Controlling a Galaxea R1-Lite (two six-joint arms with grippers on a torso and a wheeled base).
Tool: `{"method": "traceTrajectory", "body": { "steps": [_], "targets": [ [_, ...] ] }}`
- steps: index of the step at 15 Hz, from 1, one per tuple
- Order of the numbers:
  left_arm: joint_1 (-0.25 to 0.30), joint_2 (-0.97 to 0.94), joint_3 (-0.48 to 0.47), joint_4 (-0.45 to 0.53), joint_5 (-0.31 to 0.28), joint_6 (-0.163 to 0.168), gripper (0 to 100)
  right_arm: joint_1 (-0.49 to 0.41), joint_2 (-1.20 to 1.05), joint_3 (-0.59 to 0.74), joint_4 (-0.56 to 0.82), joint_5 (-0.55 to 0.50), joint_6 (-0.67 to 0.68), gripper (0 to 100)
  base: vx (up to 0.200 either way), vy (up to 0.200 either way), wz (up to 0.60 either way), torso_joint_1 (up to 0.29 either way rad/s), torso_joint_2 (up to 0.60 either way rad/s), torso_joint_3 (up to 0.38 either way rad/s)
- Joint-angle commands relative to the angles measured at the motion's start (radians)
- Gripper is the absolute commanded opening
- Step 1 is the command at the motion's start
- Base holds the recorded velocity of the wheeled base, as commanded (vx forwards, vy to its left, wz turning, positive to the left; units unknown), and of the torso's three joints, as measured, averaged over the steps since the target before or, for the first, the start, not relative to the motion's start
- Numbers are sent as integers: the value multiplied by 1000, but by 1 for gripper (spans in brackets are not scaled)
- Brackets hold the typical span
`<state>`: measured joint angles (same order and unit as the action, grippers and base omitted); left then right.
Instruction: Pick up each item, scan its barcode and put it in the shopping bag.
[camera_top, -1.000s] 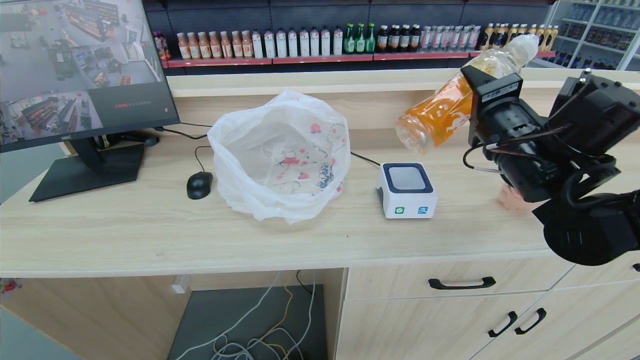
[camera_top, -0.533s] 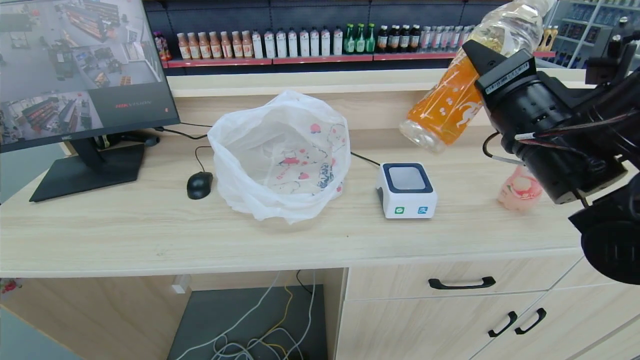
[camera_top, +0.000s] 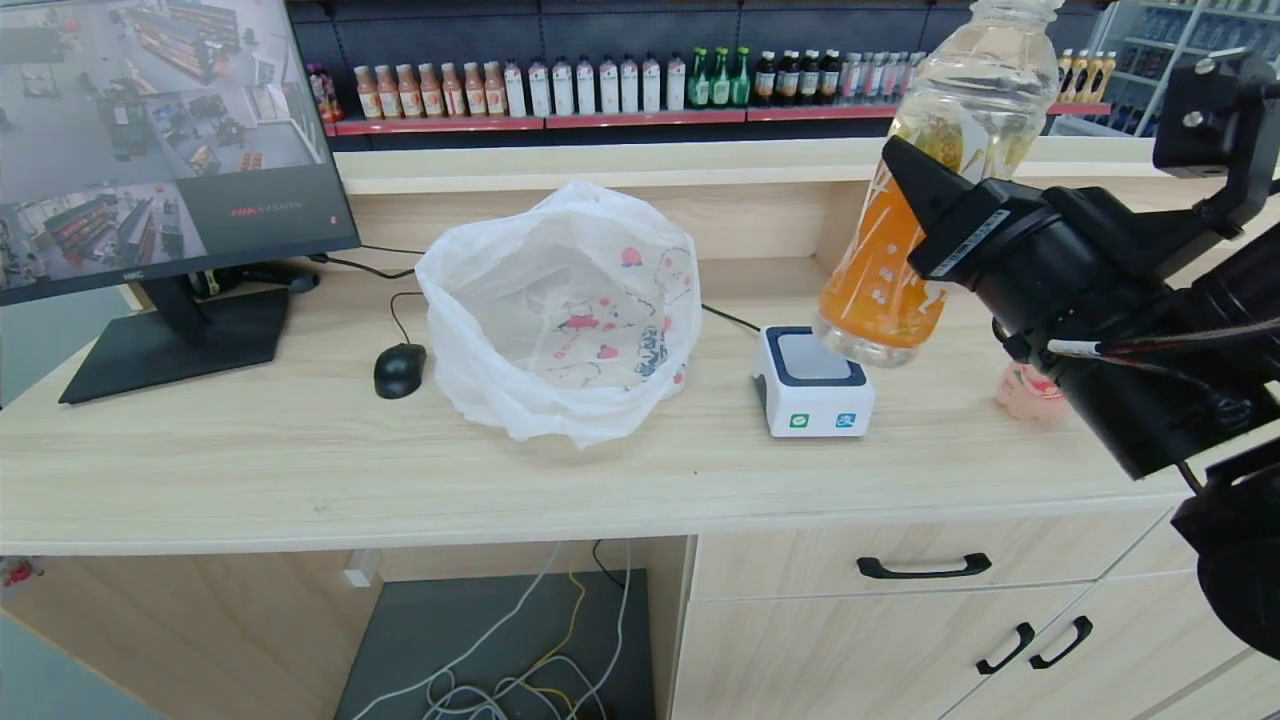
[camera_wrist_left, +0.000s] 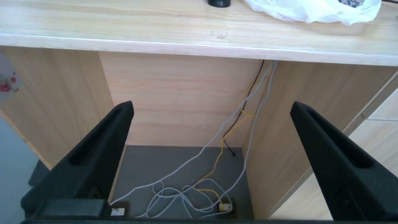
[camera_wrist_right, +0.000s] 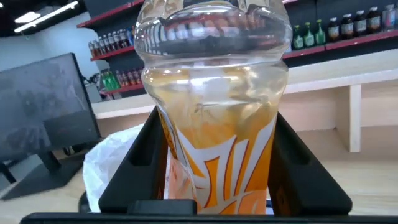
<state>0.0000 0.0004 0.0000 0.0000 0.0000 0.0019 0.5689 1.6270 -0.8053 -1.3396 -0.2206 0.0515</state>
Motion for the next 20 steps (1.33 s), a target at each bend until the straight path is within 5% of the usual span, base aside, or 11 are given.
{"method": "traceTrajectory", "body": {
  "steps": [1, 20],
  "targets": [
    [-2, 0, 0, 0, 0, 0, 100, -9, 1, 6, -6, 4, -45, 0, 0, 0, 0, 0, 0, 0],
    [0, 0, 0, 0, 0, 1, 100, -41, 131, -84, -59, 10, -82, 0, 0, 158, 0, 1, 1, 1]
  ]
}}
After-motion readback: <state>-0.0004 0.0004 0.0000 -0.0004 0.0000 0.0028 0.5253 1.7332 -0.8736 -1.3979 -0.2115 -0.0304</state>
